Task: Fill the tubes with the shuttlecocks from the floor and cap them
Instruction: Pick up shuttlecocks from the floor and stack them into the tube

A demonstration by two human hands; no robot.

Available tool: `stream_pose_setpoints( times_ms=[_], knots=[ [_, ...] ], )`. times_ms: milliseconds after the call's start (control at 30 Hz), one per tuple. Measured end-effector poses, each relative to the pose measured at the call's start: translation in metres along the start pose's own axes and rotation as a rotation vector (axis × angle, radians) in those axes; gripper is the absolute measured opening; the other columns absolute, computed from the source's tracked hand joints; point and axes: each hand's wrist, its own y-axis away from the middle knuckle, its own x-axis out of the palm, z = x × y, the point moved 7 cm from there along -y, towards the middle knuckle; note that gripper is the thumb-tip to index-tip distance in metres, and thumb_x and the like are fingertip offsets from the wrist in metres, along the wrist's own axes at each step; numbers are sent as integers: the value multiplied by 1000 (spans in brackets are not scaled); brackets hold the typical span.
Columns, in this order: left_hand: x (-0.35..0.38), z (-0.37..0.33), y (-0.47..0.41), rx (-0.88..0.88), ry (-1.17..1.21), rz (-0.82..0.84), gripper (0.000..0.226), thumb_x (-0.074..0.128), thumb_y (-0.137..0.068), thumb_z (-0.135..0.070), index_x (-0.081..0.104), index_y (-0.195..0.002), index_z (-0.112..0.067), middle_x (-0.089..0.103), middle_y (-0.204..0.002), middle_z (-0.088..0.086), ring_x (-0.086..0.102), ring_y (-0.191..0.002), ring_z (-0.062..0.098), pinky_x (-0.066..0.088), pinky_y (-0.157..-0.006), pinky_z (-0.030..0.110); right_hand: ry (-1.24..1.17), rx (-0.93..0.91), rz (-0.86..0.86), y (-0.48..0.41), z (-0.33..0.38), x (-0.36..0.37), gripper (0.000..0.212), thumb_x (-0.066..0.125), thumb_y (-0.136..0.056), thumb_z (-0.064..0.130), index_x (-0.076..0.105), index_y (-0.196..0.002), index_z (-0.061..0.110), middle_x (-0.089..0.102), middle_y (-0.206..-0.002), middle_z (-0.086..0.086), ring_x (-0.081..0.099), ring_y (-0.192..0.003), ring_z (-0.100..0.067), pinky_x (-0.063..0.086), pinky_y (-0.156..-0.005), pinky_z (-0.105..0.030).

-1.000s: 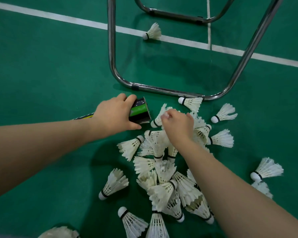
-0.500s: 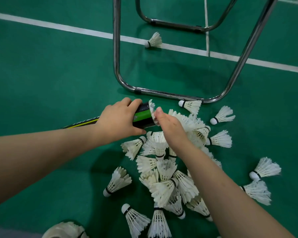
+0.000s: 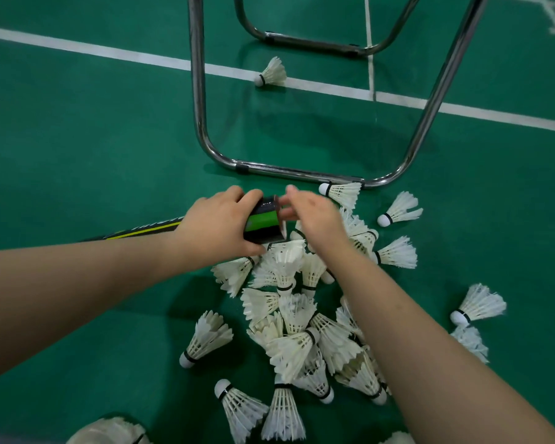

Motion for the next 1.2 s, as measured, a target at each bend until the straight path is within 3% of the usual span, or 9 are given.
stream_pose_setpoints(
  times_ms=[100, 233, 367, 500, 700, 900, 1067, 1133, 1200],
  knots=[
    [1, 4, -7, -32, 5, 10, 81, 66, -66, -62, 34, -130, -24, 49, -109, 3, 53, -93, 24, 45, -75, 35, 486, 32, -293, -21, -24, -45, 27, 45, -94, 31, 63, -108, 16, 66, -102, 1, 57, -87, -19, 41, -74, -28],
    [11, 2, -12, -23, -16, 38, 83, 64, -67, -64, 31, -132, -24, 48, -111, 3, 52, -95, 24, 45, -75, 35, 894, 51, -221, -32, -66, -55, 28, 50, -90, 35, 59, -112, 19, 65, -105, -2, 56, -100, -25, 36, -89, -37],
    [16, 0, -18, -15, -17, 46, 84, 64, -68, -65, 30, -133, -23, 48, -111, 2, 51, -96, 23, 43, -75, 35, 953, 18, -211, -29, -77, -54, 21, 48, -89, 29, 57, -75, 17, 60, -76, -4, 57, -86, -28, 32, -80, -35],
    [16, 0, -20, -13, -10, 33, 85, 63, -67, -66, 30, -133, -23, 48, -110, 3, 52, -95, 23, 44, -75, 35, 732, -7, -322, -27, -63, -62, 33, 45, -88, 21, 36, -57, 16, 40, -55, 1, 44, -61, -23, 28, -64, -31],
    [13, 2, -21, -36, 15, 29, 86, 65, -66, -65, 31, -132, -22, 49, -109, 3, 52, -95, 24, 46, -77, 37, -26, -67, -428, -11, -20, -75, 32, 52, -90, 20, 41, -60, 17, 38, -57, 5, 28, -50, -10, 24, -49, -25],
    [8, -1, -24, -61, 67, 14, 87, 68, -66, -62, 30, -134, -24, 49, -113, 3, 52, -101, 25, 44, -79, 37, 123, -142, -105, -2, 6, -33, 33, 46, -96, 23, 52, -65, 12, 47, -62, 2, 37, -55, -10, 30, -53, -27],
    [6, -6, -22, -50, 78, 8, 85, 67, -64, -62, 31, -133, -26, 49, -109, 2, 53, -98, 24, 45, -79, 37, -19, 45, 135, 6, -5, -10, 46, 29, -98, 45, 67, -94, 20, 62, -88, 6, 54, -79, -2, 40, -75, -18],
    [6, -8, -20, -44, 78, 13, 86, 67, -64, -62, 31, -134, -26, 49, -109, 2, 52, -98, 24, 46, -80, 38, -56, 77, 220, 5, -9, -3, 57, 23, -94, 56, 65, -107, 19, 62, -97, 8, 56, -91, -2, 37, -97, -25],
    [5, -10, -19, -39, 97, 7, 85, 69, -64, -60, 32, -134, -27, 48, -108, 2, 52, -98, 24, 46, -81, 40, -87, 68, 309, 2, -12, 7, 63, 23, -85, 68, 64, -102, 24, 66, -106, 4, 58, -106, -9, 31, -109, -35]
  ],
)
